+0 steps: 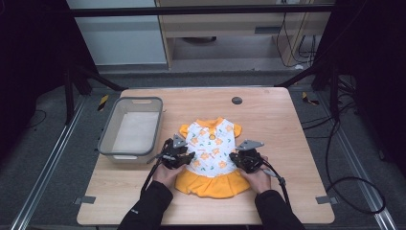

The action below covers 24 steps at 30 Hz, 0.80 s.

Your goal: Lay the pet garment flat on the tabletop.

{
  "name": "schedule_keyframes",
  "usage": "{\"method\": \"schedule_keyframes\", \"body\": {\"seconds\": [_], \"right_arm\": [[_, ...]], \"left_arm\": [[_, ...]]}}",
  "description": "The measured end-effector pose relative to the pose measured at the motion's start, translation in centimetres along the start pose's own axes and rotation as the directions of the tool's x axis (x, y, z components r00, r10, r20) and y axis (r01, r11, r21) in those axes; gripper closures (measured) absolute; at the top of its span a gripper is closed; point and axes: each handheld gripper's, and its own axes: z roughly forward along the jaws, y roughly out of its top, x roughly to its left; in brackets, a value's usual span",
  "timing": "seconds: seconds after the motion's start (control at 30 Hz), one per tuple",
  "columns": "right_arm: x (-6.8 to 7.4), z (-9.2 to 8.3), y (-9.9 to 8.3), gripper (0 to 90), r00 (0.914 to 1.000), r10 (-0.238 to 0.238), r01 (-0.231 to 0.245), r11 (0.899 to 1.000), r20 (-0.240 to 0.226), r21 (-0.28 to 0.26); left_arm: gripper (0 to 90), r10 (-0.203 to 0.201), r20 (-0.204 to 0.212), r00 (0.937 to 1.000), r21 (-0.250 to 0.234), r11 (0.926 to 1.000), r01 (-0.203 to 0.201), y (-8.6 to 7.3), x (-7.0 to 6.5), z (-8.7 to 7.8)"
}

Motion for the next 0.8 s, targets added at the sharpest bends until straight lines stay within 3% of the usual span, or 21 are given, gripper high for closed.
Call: {"method": "schedule_keyframes", "body": {"seconds": [0.13,0.3,0.47,0.8], "right_arm": [[0.0,-1.5,0.2,86.9,0.9998,0.018,-0.018,0.999,-0.007,-0.045],[-0.3,-3.5,0.3,87.0,0.9985,0.053,-0.054,0.993,-0.012,-0.108],[-0.6,-5.2,-0.1,87.8,0.9973,0.074,-0.073,0.987,0.000,-0.146],[-1.8,-8.0,-1.6,86.1,0.9901,0.140,-0.134,0.973,0.016,-0.187]], "left_arm": [[56.3,-0.020,0.016,0.9997,-0.065,0.9976,0.021,0.7,-0.2,-1.8],[54.4,0.024,0.031,0.9992,-0.059,0.9980,-0.022,0.3,-1.0,-3.6],[54.3,0.021,0.062,0.9978,-0.082,0.9965,-0.016,-1.1,-1.2,-5.8],[52.4,0.008,0.069,0.9976,-0.090,0.9960,-0.002,-4.7,-0.8,-9.2]]}}
